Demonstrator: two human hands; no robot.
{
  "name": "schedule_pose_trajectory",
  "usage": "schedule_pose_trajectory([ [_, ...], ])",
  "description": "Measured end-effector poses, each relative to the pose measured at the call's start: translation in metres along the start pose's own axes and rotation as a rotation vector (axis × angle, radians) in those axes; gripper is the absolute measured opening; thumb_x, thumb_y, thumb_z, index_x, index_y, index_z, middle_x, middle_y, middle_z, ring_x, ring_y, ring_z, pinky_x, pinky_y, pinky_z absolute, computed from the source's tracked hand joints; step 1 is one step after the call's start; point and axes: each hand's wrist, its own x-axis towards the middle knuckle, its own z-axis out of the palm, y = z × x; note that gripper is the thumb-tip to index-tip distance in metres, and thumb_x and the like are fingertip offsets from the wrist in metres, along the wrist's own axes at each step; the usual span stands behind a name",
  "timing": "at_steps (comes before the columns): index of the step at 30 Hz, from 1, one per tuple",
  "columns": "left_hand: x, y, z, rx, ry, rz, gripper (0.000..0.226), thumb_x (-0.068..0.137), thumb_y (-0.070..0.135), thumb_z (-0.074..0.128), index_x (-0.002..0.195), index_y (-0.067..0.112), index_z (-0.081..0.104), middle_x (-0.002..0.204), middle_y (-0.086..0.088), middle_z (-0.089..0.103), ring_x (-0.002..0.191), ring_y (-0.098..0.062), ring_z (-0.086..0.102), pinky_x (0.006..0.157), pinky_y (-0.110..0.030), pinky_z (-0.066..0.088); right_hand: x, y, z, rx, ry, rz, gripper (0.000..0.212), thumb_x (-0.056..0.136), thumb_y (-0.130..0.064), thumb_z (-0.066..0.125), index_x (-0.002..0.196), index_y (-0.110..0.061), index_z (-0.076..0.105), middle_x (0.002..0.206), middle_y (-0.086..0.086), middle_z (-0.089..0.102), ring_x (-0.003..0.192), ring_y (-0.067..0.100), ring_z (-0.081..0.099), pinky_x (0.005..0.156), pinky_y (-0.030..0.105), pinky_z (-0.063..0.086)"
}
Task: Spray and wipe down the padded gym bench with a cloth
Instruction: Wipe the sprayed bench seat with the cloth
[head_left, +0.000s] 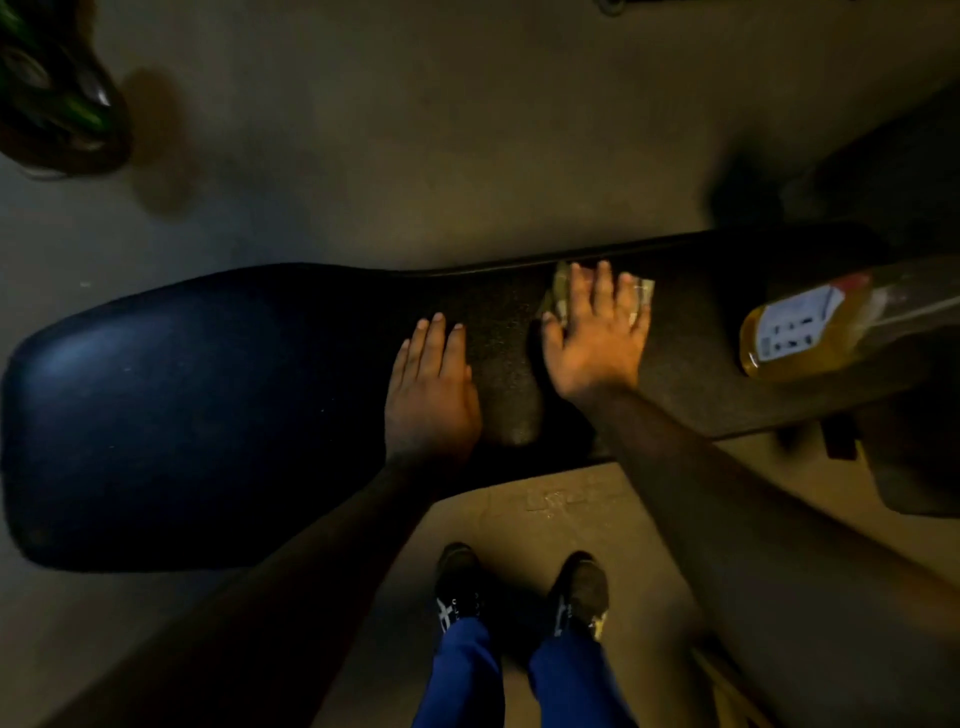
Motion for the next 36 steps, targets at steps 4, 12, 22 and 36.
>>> schedule_pose_trajectory([
  [4,0.004,0.016,0.007,-0.102,0.099,-0.083,0.047,0.098,0.018,0.042,0.144,0.009,0.042,0.153,-0.013,0.037,0.146,-0.026,0.028,0.120,-0.040,0.017,-0.039,0.027,0.003,-0.032,-0.090,-0.594,0.069,0.094,-0.050,0.038,0.159,-0.030,0.024,0.169,0.003,0.019,0.157,0.028,0.008,0.124,0.058,0.012],
  [12,-0.019,0.014,0.007,-0.180,0.132,-0.174,0.046,0.100,0.023,0.034,0.143,0.008,0.043,0.153,-0.013,0.038,0.146,-0.025,0.027,0.120,-0.039,0.018,-0.087,-0.001,0.028,0.008,-0.041,-0.505,0.073,0.090,-0.047,0.037,0.159,-0.026,0.024,0.169,0.005,0.018,0.157,0.030,0.008,0.123,0.061,0.012],
  [22,-0.030,0.002,0.005,-0.225,0.129,-0.207,0.046,0.102,0.024,0.038,0.145,0.009,0.040,0.156,-0.012,0.032,0.148,-0.023,0.020,0.121,-0.036,0.012,-0.109,0.014,0.035,-0.011,-0.010,-0.673,0.071,0.092,-0.049,0.042,0.157,-0.025,0.030,0.167,0.007,0.025,0.155,0.031,0.017,0.121,0.061,0.018],
  [36,-0.033,0.014,-0.010,-0.053,0.017,-0.190,0.051,0.099,0.032,0.043,0.146,0.012,0.039,0.157,-0.012,0.030,0.148,-0.025,0.019,0.121,-0.041,0.017,-0.091,-0.005,0.010,0.132,-0.129,-0.421,0.069,0.096,-0.049,0.041,0.159,-0.029,0.023,0.170,0.001,0.014,0.157,0.025,0.002,0.124,0.060,0.007],
])
